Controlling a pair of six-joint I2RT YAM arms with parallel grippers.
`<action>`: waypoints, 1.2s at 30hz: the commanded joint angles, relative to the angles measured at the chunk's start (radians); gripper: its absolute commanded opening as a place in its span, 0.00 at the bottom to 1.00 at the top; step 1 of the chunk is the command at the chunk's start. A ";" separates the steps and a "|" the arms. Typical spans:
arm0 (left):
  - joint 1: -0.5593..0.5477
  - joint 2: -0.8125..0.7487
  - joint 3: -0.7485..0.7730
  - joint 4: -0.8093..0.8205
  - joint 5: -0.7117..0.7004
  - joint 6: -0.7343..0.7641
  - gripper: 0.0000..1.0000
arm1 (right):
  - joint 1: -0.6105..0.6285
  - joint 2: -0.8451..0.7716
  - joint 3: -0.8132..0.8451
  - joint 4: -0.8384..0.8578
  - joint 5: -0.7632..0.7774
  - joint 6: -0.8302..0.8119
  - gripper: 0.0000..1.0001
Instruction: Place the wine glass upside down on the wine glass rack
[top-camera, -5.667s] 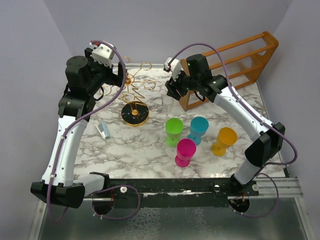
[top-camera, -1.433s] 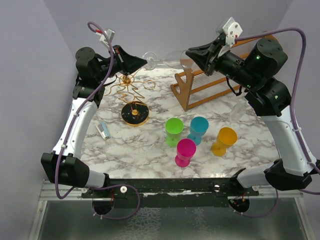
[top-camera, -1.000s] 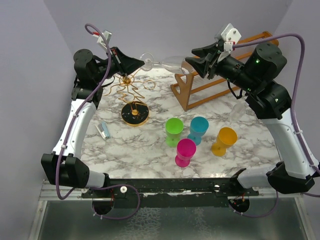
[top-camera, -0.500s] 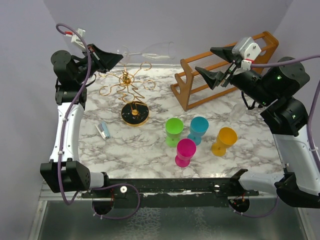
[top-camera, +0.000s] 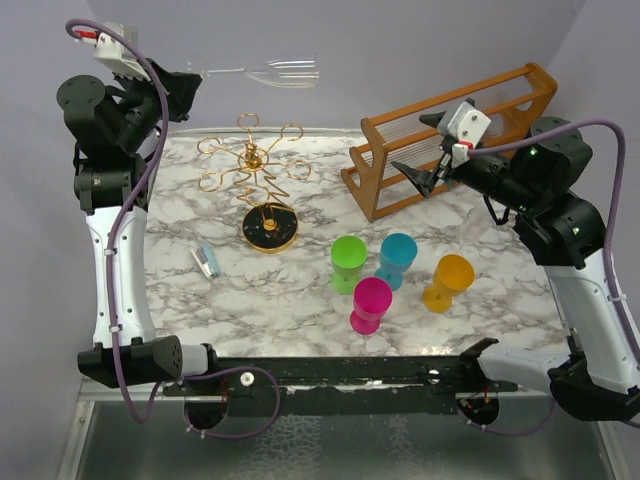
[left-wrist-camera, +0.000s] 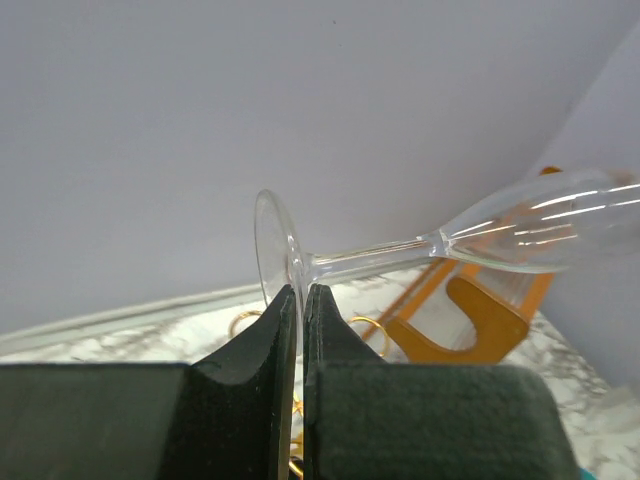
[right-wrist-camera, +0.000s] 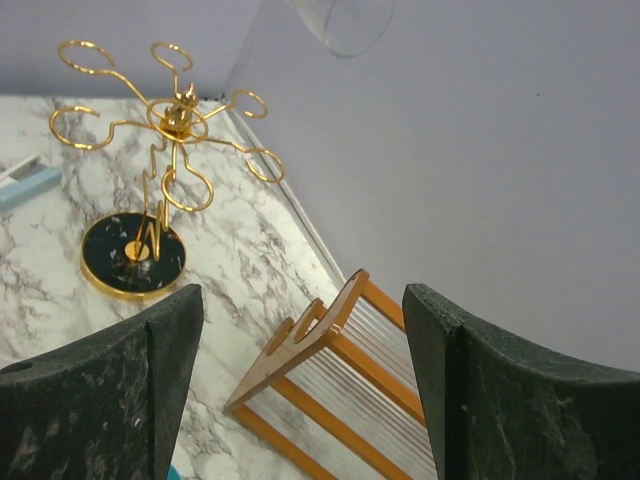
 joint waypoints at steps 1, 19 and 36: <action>0.006 0.004 0.116 -0.089 -0.159 0.234 0.00 | -0.081 0.029 0.033 -0.102 -0.157 -0.064 0.82; 0.003 0.235 0.532 -0.324 -0.329 0.639 0.00 | -0.357 0.106 0.144 -0.301 -0.344 -0.155 0.89; -0.392 0.511 0.662 -0.247 -0.797 1.168 0.00 | -0.416 0.139 0.090 -0.317 -0.256 -0.175 0.90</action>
